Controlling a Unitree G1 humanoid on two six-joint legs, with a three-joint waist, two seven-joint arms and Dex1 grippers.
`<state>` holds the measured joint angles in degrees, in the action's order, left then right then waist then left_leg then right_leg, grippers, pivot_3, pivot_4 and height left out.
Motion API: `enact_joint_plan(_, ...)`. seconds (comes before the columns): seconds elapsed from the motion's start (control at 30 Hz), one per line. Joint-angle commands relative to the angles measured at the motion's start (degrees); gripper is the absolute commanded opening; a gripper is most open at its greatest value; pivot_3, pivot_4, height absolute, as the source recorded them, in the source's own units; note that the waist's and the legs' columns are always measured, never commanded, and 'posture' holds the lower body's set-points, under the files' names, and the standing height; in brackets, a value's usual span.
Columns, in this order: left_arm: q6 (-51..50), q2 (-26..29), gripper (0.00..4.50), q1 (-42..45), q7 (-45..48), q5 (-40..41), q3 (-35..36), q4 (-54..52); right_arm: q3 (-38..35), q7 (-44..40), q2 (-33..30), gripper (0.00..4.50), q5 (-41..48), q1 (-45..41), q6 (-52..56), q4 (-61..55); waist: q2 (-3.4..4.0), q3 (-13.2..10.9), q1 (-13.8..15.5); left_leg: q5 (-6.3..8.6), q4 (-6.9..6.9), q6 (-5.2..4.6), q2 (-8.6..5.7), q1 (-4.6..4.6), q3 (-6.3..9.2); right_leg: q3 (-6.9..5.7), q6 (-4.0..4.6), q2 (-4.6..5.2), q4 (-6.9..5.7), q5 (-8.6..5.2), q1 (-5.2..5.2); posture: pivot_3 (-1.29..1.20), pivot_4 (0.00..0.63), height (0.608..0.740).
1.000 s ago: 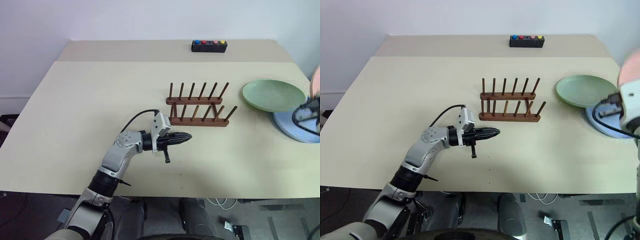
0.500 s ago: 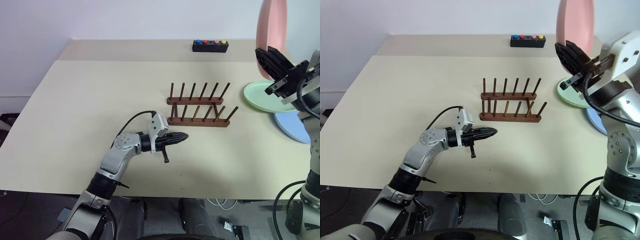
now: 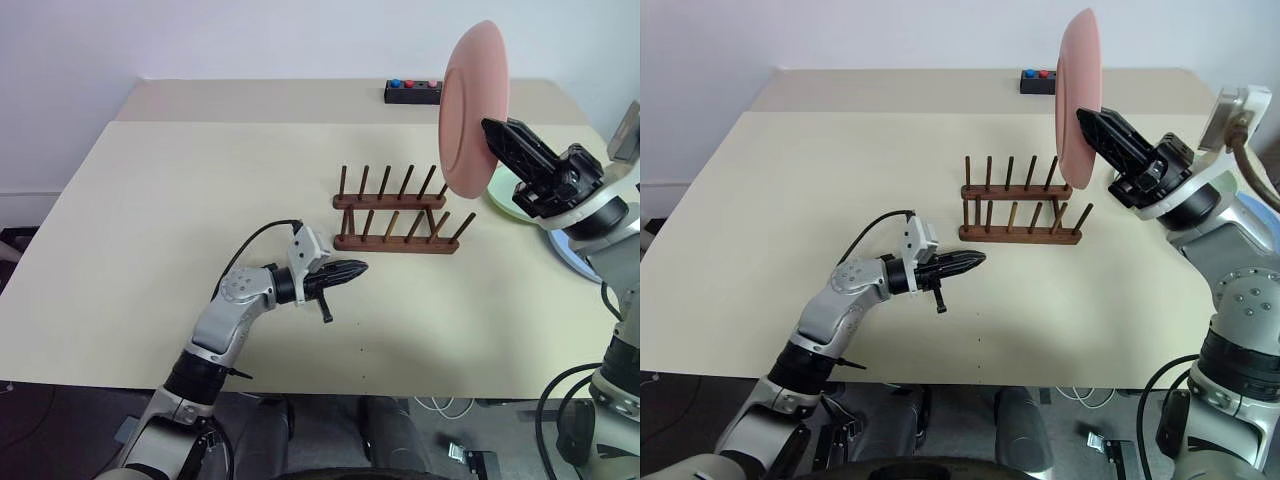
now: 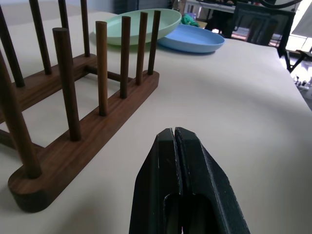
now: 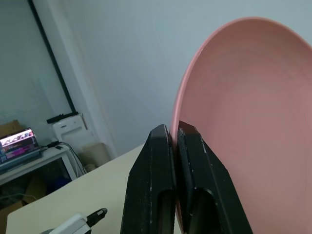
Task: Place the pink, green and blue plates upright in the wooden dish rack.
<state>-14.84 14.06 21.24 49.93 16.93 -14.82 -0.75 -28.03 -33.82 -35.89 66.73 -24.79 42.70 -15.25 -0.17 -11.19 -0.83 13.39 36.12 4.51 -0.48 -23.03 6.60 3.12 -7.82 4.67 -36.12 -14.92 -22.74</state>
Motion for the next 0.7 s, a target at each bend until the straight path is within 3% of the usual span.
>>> enact_joint_plan(0.03,-0.36,0.43,0.0,-0.42,-0.56,0.55,0.96,-2.82,-0.72,-0.49,-0.65,0.07,1.28,-0.44,0.25,1.9,0.0,0.0,0.01,0.0,0.0,0.0,0.0,0.0,0.0,0.0,0.0,0.0,0.0,0.0,0.0,0.0,0.15,0.734)
enact_joint_plan(0.7,-1.63,1.25,0.0,-2.06,-2.37,0.68,1.26,-5.28,-0.85,0.18,0.8,0.07,1.24,0.52,1.62,9.17,0.0,0.0,-0.01,0.0,-0.01,0.0,0.0,-0.03,0.0,0.0,-0.01,-0.01,-0.01,0.0,-0.04,0.0,0.15,0.734)
